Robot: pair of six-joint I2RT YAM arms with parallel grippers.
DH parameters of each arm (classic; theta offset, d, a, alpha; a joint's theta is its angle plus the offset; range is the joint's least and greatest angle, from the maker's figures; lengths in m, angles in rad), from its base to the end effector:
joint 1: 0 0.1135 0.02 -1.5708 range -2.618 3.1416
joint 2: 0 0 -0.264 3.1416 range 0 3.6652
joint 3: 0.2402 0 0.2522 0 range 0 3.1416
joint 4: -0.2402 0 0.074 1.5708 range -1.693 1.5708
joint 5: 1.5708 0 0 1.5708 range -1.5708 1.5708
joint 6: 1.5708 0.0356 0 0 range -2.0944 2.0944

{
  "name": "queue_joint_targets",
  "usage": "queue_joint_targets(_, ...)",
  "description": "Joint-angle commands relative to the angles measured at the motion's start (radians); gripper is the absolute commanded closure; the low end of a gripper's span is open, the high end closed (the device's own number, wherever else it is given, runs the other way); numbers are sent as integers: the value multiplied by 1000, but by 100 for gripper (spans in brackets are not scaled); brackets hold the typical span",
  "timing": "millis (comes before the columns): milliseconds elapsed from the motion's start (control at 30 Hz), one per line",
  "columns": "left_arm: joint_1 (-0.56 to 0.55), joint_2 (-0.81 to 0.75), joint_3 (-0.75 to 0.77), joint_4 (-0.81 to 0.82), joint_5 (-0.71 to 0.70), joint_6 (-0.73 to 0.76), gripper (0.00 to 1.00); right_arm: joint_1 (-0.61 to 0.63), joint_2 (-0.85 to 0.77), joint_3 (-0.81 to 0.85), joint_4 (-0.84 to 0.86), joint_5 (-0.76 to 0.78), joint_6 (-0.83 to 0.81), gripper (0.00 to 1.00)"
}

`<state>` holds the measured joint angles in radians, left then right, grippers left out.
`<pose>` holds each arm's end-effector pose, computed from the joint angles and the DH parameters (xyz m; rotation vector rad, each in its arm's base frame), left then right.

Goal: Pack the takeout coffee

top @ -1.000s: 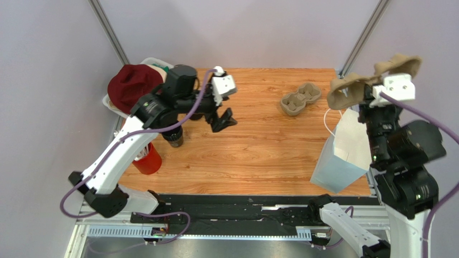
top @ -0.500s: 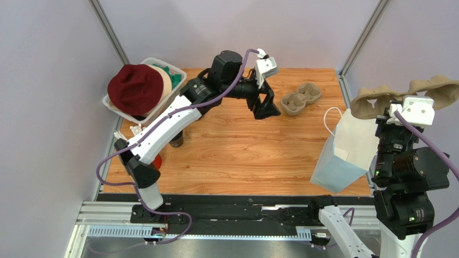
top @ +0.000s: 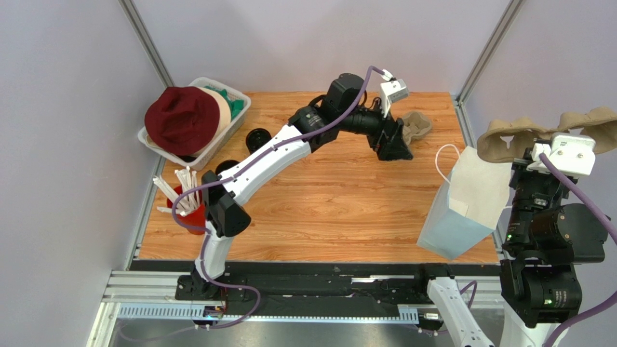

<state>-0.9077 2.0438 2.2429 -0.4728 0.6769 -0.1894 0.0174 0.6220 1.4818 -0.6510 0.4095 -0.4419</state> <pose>0.2696 -0.3814 0.4283 1.1718 1.6418 -1.3556 0.0244 -0.0138 0.5142 0.0299 1.4081 -0.6316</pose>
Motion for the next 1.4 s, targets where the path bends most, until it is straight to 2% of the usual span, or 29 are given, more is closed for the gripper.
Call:
queue_joint_targets(0,-14,44,60,181,41,-153,1,-57,-5,32,-9,-57,57,91)
queue_joint_targets(167,-31,104,75,273,27,-203,4,-97,-24,11,-25,-98,74,91)
queue_joint_targets(633,-69,211,133,394,3,-301,14,-177,-16,28,-68,-218,123,90)
queue_joint_targets(733,-69,219,136,424,6,-329,18,-181,-16,17,-65,-224,126,90)
queue_joint_targets(867,-79,234,150,433,-2,-332,30,-192,-18,5,-62,-235,132,90)
queue_joint_targets(1167,-91,259,161,416,-17,-326,38,-195,-10,24,-68,-250,140,90)
queue_joint_targets(1300,-92,262,161,408,-22,-318,56,-197,-7,25,-72,-262,146,90)
queue_joint_targets(1333,-92,260,159,402,-22,-311,66,-197,-8,25,-72,-262,146,90)
queue_joint_targets(1367,-92,259,161,401,-23,-306,71,-197,-7,23,-72,-264,146,90)
